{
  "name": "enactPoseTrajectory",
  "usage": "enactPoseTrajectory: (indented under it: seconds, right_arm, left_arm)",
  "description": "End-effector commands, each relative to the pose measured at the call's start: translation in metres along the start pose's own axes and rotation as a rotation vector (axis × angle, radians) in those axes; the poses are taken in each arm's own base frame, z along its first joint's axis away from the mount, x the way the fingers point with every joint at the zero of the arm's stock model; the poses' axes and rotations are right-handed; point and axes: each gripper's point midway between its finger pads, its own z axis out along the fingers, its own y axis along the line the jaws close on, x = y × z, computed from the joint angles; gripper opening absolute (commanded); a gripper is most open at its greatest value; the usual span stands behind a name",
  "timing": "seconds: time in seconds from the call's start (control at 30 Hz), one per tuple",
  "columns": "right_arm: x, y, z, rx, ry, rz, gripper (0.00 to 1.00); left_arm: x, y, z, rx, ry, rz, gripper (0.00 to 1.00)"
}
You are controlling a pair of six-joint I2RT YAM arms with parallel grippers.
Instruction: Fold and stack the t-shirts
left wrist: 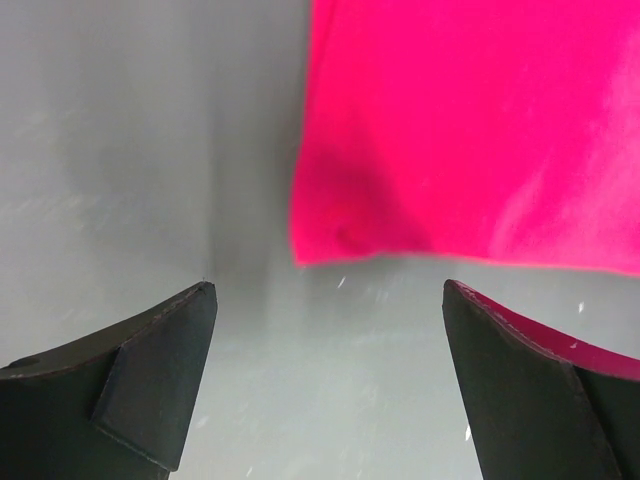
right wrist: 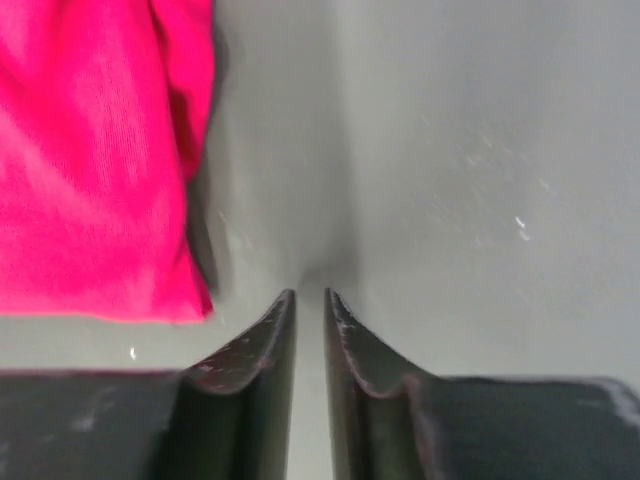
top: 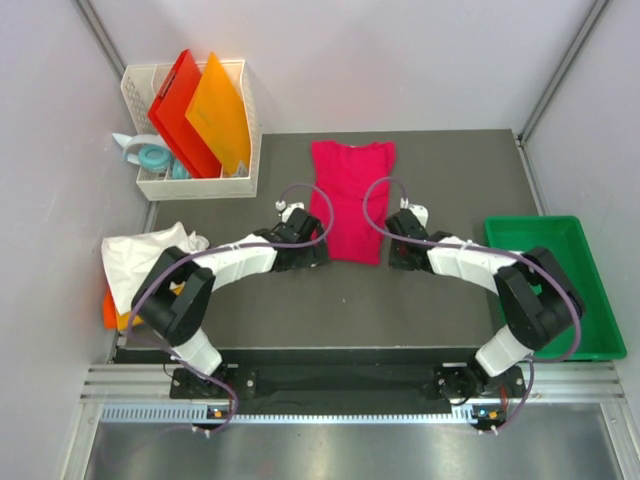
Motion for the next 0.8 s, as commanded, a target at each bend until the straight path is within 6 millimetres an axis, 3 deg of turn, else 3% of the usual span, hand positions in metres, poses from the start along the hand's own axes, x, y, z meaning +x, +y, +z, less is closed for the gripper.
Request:
enactPoseTrajectory:
  seconds: [0.0, 0.33, 0.5, 0.77]
  right_arm:
    - [-0.028, 0.009, -0.032, -0.080, -0.087, -0.006, 0.26]
    - [-0.005, 0.033, -0.036, -0.188, -0.057, -0.024, 0.39]
    - [-0.009, 0.047, -0.032, -0.217, -0.054, -0.048, 0.44]
    - [-0.018, 0.064, -0.018, -0.230, -0.043, -0.064, 0.44]
  left_arm:
    - [-0.023, -0.005, -0.032, 0.055, -0.107, -0.023, 0.99]
    - [-0.009, -0.008, -0.028, 0.128, -0.104, -0.078, 0.99]
    - [-0.013, -0.012, -0.024, 0.132, -0.115, -0.068, 0.99]
    - [-0.029, -0.026, -0.022, 0.155, -0.143, -0.069, 0.99]
